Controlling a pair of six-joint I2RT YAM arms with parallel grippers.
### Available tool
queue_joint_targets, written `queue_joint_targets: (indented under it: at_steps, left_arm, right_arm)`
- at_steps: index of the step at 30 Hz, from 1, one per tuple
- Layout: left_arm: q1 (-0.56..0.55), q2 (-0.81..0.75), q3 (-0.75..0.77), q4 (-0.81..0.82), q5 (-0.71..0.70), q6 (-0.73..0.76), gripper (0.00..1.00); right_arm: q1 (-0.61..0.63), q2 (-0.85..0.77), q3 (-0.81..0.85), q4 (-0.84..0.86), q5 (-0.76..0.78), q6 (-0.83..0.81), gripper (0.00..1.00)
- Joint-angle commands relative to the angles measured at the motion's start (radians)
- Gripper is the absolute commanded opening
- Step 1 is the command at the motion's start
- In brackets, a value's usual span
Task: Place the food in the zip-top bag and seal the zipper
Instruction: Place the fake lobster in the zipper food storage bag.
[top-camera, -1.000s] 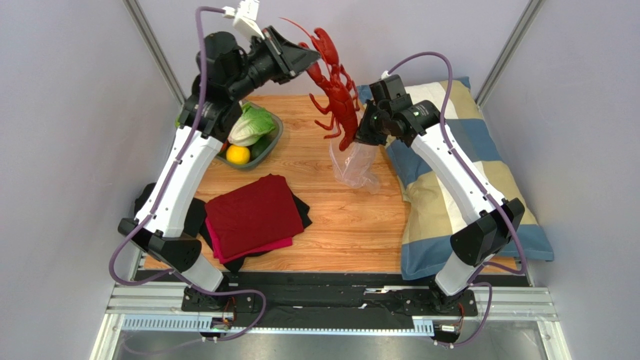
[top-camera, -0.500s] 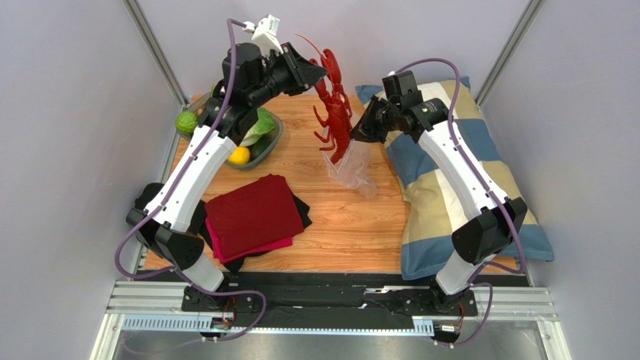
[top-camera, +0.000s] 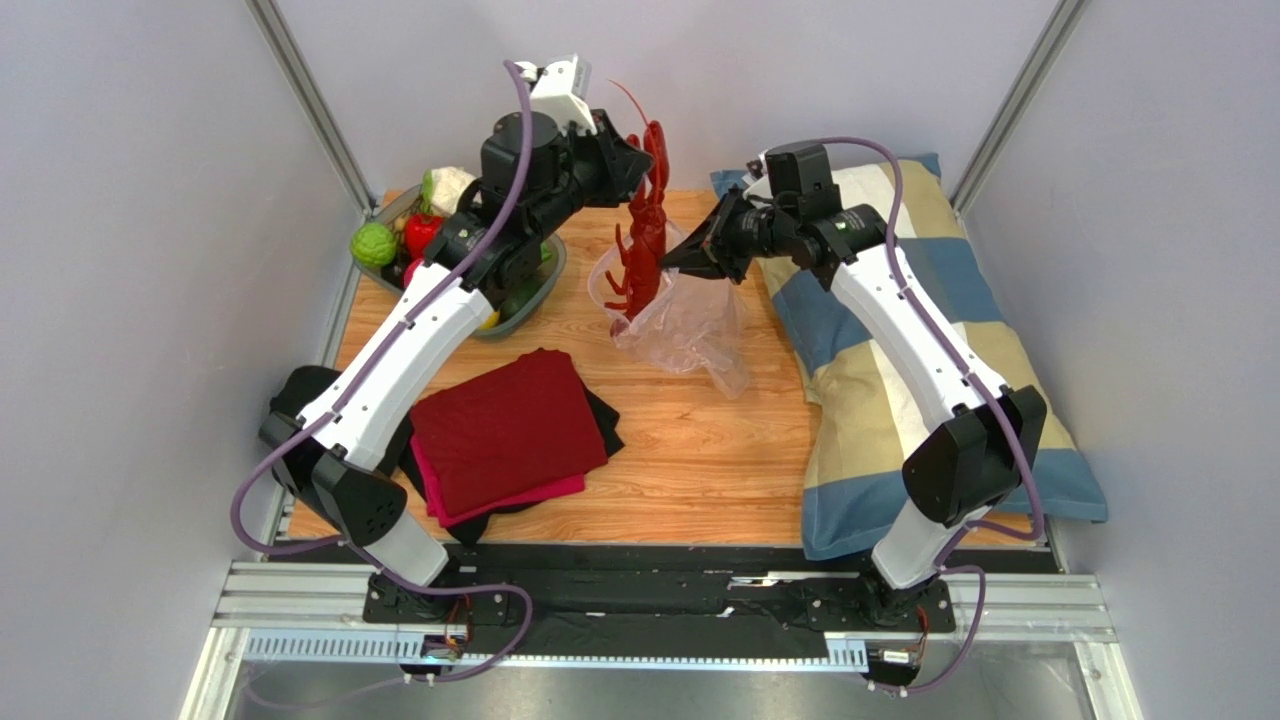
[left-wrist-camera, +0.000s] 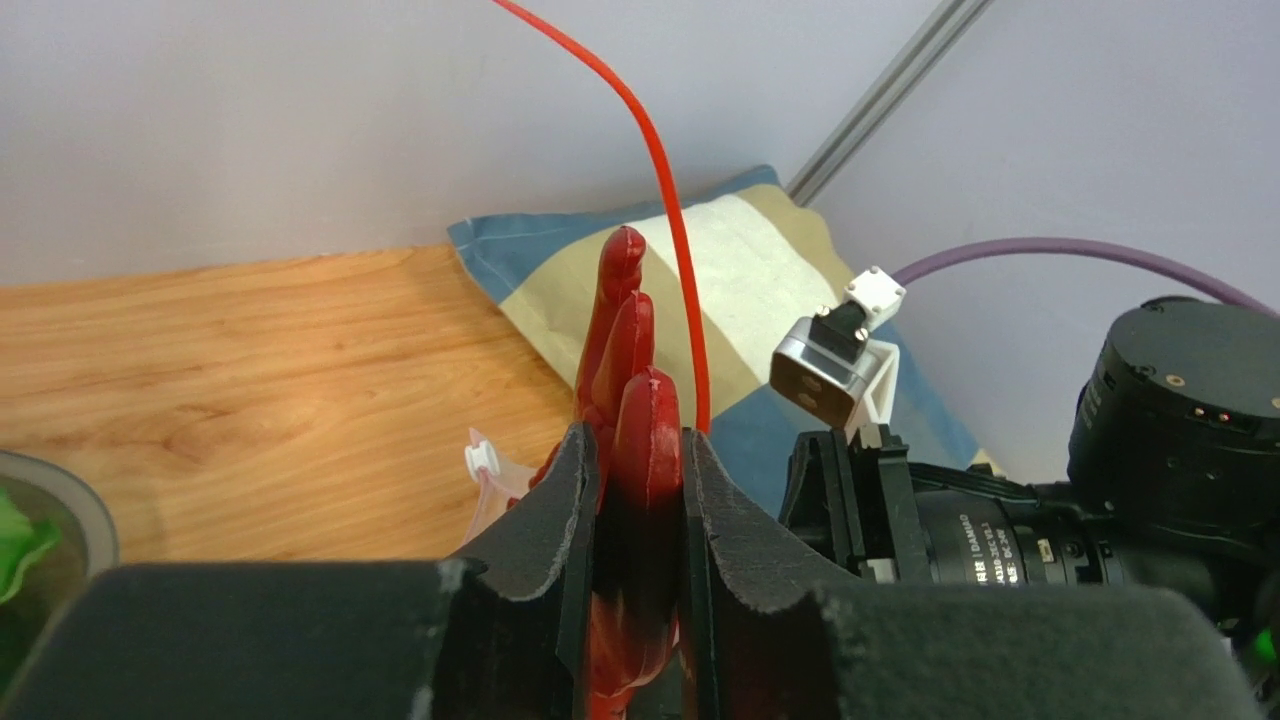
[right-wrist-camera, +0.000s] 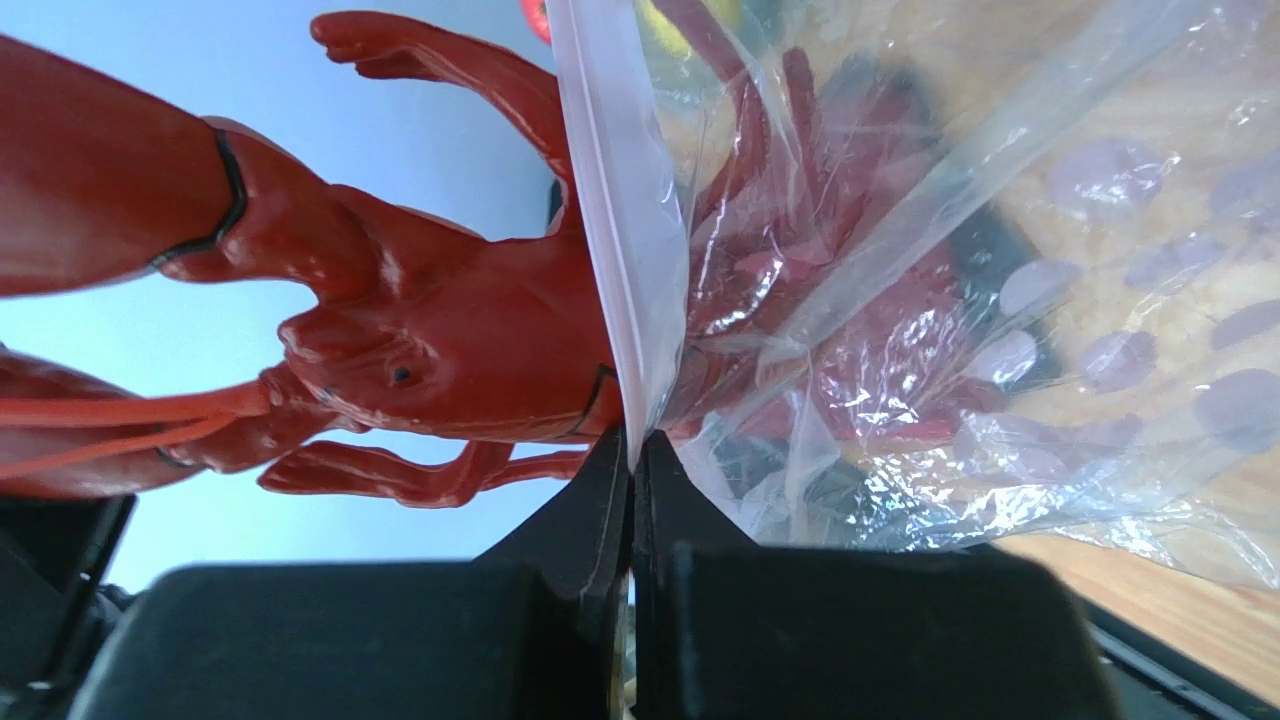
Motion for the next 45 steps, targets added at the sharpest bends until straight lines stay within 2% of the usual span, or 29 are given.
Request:
queue_joint_targets:
  at_steps: [1, 8, 12, 13, 16, 19, 22, 30, 34, 37, 41, 45]
  left_arm:
    - [-0.052, -0.041, -0.014, 0.110, -0.078, 0.078, 0.00]
    - [-0.054, 0.002, 0.086, 0.085, -0.174, 0.053, 0.00]
    - [-0.054, 0.009, 0.108, 0.081, -0.174, 0.012, 0.00]
    - [-0.052, 0.010, 0.100, 0.073, -0.173, 0.003, 0.00]
    - [-0.054, 0.003, 0.027, 0.114, -0.179, -0.008, 0.00]
    - [-0.061, -0.019, -0.059, 0.148, -0.147, -0.021, 0.00]
    - [-0.094, -0.043, -0.148, 0.191, -0.157, 0.040, 0.00]
    - [-0.124, -0.089, -0.265, 0.245, -0.188, 0.142, 0.00]
    - [-0.143, -0.128, -0.323, 0.246, -0.170, 0.173, 0.00]
    - [-0.146, -0.171, -0.369, 0.260, -0.154, 0.208, 0.00]
    - [-0.146, -0.226, -0.380, 0.237, -0.077, 0.278, 0.00]
    - [-0.157, -0.229, -0.336, 0.127, -0.045, 0.311, 0.00]
  right_arm:
    - [0.005, 0.022, -0.035, 0.163, -0.135, 0.131, 0.00]
    - [-0.010, 0.026, -0.138, 0.256, -0.220, 0.231, 0.00]
    - [-0.030, 0.022, -0.207, 0.322, -0.257, 0.280, 0.00]
    - [-0.033, 0.022, -0.224, 0.389, -0.288, 0.306, 0.00]
    - [-0.036, 0.023, -0.285, 0.505, -0.328, 0.406, 0.00]
    - [-0.045, 0.023, -0.314, 0.536, -0.336, 0.445, 0.00]
    - [-0.055, 0.025, -0.356, 0.597, -0.357, 0.521, 0.00]
    - [-0.058, 0.034, -0.365, 0.625, -0.369, 0.531, 0.00]
    - [-0.062, 0.034, -0.362, 0.623, -0.365, 0.510, 0.00]
    - [-0.067, 0.026, -0.324, 0.551, -0.342, 0.414, 0.00]
    - [-0.069, 0.019, -0.207, 0.364, -0.259, 0.167, 0.00]
    - [-0.067, 0.005, -0.166, 0.327, -0.193, 0.075, 0.00]
